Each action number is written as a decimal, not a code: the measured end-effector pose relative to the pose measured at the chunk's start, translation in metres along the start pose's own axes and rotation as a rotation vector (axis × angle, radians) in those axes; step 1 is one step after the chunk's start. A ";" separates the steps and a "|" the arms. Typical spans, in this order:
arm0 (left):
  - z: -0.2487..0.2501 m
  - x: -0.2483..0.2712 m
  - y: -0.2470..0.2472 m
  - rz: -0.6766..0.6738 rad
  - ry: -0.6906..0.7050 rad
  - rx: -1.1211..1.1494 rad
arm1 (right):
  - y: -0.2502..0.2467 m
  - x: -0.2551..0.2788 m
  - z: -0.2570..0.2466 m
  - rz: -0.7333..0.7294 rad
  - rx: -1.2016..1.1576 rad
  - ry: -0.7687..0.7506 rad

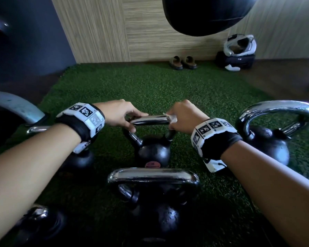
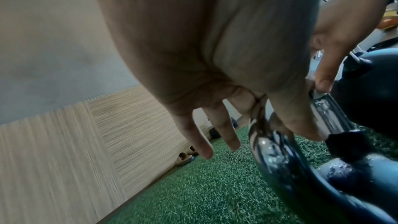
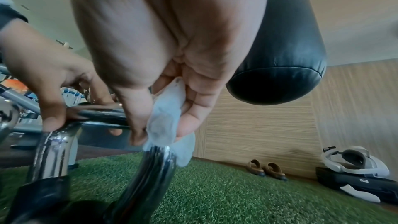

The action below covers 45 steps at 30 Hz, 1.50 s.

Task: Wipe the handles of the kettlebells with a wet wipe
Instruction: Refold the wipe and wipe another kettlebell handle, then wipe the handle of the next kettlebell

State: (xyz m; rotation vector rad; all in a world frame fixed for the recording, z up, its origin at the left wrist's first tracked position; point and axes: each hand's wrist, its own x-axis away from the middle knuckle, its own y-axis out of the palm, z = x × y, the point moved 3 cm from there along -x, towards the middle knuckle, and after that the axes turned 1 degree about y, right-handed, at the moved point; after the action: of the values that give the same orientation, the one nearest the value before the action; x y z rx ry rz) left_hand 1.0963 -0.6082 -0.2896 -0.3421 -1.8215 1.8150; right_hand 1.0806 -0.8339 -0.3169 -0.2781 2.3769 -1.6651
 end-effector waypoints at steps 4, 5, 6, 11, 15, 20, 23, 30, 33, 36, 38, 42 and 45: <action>-0.002 0.002 0.016 0.117 -0.055 0.049 | 0.003 0.004 0.000 0.020 -0.034 0.040; -0.001 0.003 0.019 0.137 -0.077 0.061 | 0.003 0.004 0.000 0.014 -0.037 0.052; 0.000 0.004 0.023 0.152 -0.095 0.065 | 0.003 0.007 -0.002 0.004 -0.037 0.053; 0.019 0.041 0.031 0.150 -0.178 0.169 | -0.007 0.025 -0.005 -0.019 -0.040 0.070; 0.004 0.109 0.065 0.308 -0.322 0.601 | -0.037 0.056 -0.016 -0.025 -0.085 0.044; 0.027 0.154 0.140 0.094 -0.291 0.907 | -0.061 0.111 -0.054 -0.053 -0.233 -0.029; 0.050 0.161 0.168 -0.051 -0.247 1.035 | -0.062 0.146 -0.078 -0.123 -0.345 -0.095; 0.073 0.146 0.190 0.050 -0.223 1.067 | -0.041 0.171 -0.100 -0.056 -0.155 -0.299; 0.083 0.140 0.198 0.057 -0.199 1.047 | -0.033 0.170 -0.108 -0.029 -0.111 -0.323; 0.088 0.140 0.200 0.065 -0.205 1.042 | -0.032 0.172 -0.113 -0.058 0.016 -0.299; 0.088 0.140 0.197 0.042 -0.223 1.047 | -0.035 0.176 -0.102 -0.057 0.052 -0.237; 0.086 0.139 0.198 0.037 -0.229 1.033 | -0.041 0.181 -0.081 -0.006 -0.035 -0.119; 0.088 0.140 0.201 0.040 -0.241 1.054 | -0.034 0.179 -0.088 0.004 -0.058 -0.130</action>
State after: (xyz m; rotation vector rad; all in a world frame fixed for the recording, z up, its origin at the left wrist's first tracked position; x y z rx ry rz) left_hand 0.8953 -0.5950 -0.4540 0.2543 -0.7531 2.6099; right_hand 0.8842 -0.8166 -0.2693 -0.3796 2.3310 -1.5287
